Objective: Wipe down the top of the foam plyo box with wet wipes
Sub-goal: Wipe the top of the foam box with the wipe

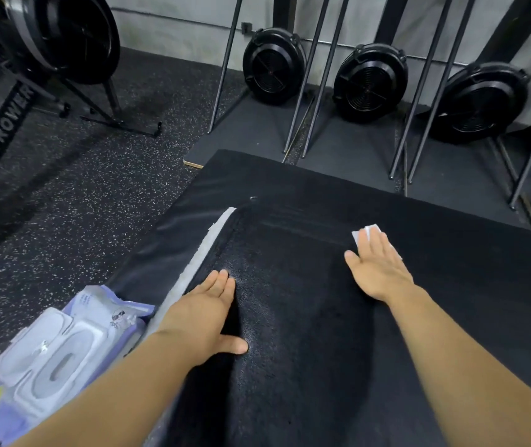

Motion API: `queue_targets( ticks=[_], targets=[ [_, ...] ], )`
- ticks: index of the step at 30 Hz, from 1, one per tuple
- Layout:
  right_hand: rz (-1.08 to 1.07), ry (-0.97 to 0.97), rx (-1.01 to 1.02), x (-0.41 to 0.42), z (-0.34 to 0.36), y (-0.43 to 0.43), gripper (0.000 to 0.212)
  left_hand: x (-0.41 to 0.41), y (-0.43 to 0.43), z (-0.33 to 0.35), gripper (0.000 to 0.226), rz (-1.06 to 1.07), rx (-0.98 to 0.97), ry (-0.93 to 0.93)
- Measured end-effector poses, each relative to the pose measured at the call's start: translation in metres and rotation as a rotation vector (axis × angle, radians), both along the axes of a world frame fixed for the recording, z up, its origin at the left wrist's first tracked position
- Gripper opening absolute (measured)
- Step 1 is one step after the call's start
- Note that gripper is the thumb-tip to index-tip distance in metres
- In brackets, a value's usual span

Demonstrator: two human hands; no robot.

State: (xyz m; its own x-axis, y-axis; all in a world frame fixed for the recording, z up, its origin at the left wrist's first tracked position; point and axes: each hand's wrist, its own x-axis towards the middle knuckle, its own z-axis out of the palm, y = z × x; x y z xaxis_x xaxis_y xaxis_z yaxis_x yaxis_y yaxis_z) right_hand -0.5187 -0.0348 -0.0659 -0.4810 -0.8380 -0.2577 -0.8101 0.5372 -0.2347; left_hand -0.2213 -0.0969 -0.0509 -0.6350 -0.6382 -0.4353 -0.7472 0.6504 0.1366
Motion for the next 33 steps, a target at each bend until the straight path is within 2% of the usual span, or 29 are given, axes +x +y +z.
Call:
queue_targets(
  ticks=[3,7,10,15,20,23,28,33],
  targets=[
    [-0.082,-0.008,0.057,-0.009,0.001,0.01,0.058,0.0,0.0,0.0,0.114,0.001,0.003,0.007],
    [-0.117,-0.006,0.023,0.021,0.002,-0.019,0.056,0.003,-0.001,-0.004,0.114,0.0,0.001,0.039],
    [-0.019,0.017,-0.049,0.065,-0.001,-0.051,0.056,0.006,-0.002,-0.008,0.114,0.0,-0.015,0.066],
    [0.165,-0.015,0.031,0.13,-0.004,-0.091,0.069,0.004,-0.002,-0.01,0.115,0.013,-0.017,0.074],
    [0.296,-0.064,-0.071,0.108,0.001,-0.069,0.056,0.001,-0.002,-0.005,0.115,0.017,0.0,0.038],
    [0.23,-0.02,-0.094,0.068,0.001,-0.032,0.048,0.001,-0.001,-0.003,0.115,0.016,0.014,0.015],
    [0.049,-0.02,0.041,0.018,0.0,0.023,0.06,0.0,0.0,0.0,0.114,0.027,0.028,0.011],
    [-0.109,-0.026,0.03,0.027,-0.001,0.019,0.058,0.001,0.001,-0.003,0.114,0.03,0.022,0.034]
  ],
)
